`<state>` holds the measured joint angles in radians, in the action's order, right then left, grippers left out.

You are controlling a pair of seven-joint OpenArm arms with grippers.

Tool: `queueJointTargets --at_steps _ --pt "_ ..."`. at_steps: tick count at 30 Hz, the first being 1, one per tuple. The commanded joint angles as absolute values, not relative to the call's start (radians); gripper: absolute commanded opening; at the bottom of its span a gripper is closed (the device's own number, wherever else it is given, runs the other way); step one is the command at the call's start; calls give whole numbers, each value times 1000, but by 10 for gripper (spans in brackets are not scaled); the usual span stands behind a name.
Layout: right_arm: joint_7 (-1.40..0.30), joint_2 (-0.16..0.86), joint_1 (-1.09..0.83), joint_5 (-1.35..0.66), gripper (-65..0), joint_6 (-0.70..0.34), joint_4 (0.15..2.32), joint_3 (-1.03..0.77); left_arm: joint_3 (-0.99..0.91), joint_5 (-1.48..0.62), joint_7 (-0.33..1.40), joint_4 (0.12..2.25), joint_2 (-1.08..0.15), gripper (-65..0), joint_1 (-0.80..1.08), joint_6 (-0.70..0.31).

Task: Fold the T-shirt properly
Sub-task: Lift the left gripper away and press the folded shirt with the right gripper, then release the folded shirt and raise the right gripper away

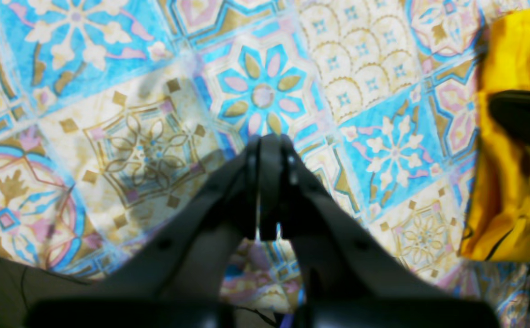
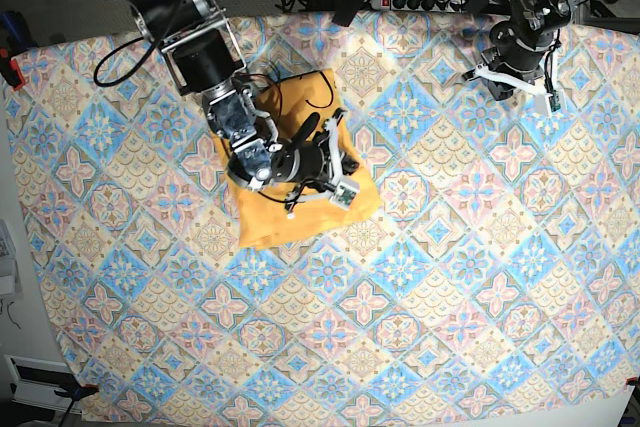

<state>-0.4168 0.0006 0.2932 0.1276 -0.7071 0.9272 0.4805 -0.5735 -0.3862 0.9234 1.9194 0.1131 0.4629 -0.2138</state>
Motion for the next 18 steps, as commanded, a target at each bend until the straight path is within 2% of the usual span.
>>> queueJointTargets --at_steps 1,10,14,18 --pt "-418 15 328 139 -631 -698 924 472 -576 -395 908 1936 108 -650 461 -219" --pt "-366 117 387 139 -631 -698 877 469 -576 -395 908 1936 108 -650 460 -219" --pt "-386 117 351 139 -631 -698 1000 469 -576 -395 908 1936 108 -650 456 -219" --pt "-475 117 255 139 -631 -698 1219 469 -576 -395 908 1936 108 -650 453 -219"
